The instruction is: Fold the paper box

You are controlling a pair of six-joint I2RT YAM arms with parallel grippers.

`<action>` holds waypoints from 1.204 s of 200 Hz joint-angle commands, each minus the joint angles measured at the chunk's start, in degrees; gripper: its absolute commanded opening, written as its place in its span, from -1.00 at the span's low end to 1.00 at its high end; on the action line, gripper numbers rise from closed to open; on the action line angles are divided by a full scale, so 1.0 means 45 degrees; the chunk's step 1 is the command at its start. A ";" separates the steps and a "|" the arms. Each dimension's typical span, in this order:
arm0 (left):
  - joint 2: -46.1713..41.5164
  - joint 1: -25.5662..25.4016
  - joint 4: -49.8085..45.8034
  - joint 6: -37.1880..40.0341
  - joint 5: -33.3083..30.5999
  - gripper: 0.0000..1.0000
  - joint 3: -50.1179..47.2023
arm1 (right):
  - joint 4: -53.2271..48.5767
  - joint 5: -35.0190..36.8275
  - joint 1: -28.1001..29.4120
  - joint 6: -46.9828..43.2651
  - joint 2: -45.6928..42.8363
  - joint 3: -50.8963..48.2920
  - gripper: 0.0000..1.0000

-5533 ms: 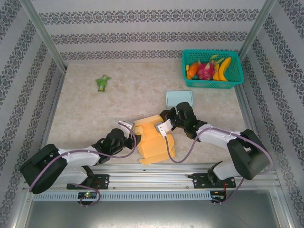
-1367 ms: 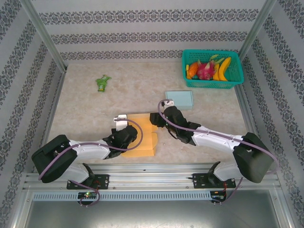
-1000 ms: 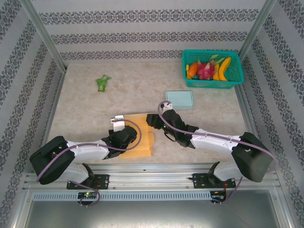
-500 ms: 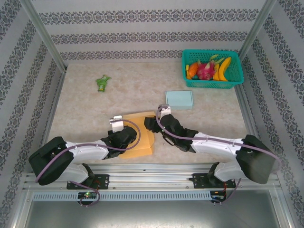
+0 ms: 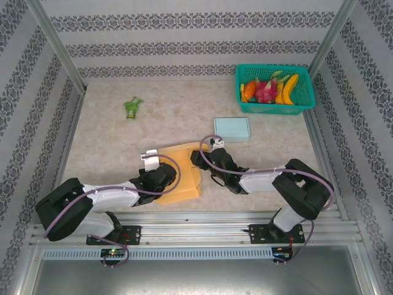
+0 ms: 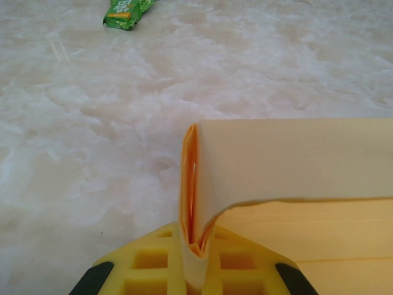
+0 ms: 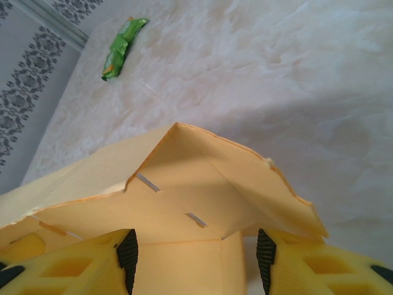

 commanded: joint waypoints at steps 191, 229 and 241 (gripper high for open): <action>-0.0259 0.0103 0.0124 0.0141 0.0226 -1.00 -0.0158 | 0.5710 -0.0242 -0.1421 0.3007 0.0364 -0.1439 -0.07; -0.0258 0.0094 0.0104 0.0075 0.0210 -1.00 -0.0212 | 0.5317 -0.0313 -0.1266 0.2771 0.0814 -0.1056 -0.08; -0.0274 0.0097 -0.0078 0.0033 0.0102 -1.00 -0.0142 | 0.4921 0.0299 -0.1066 0.1870 0.0368 -0.1181 -0.11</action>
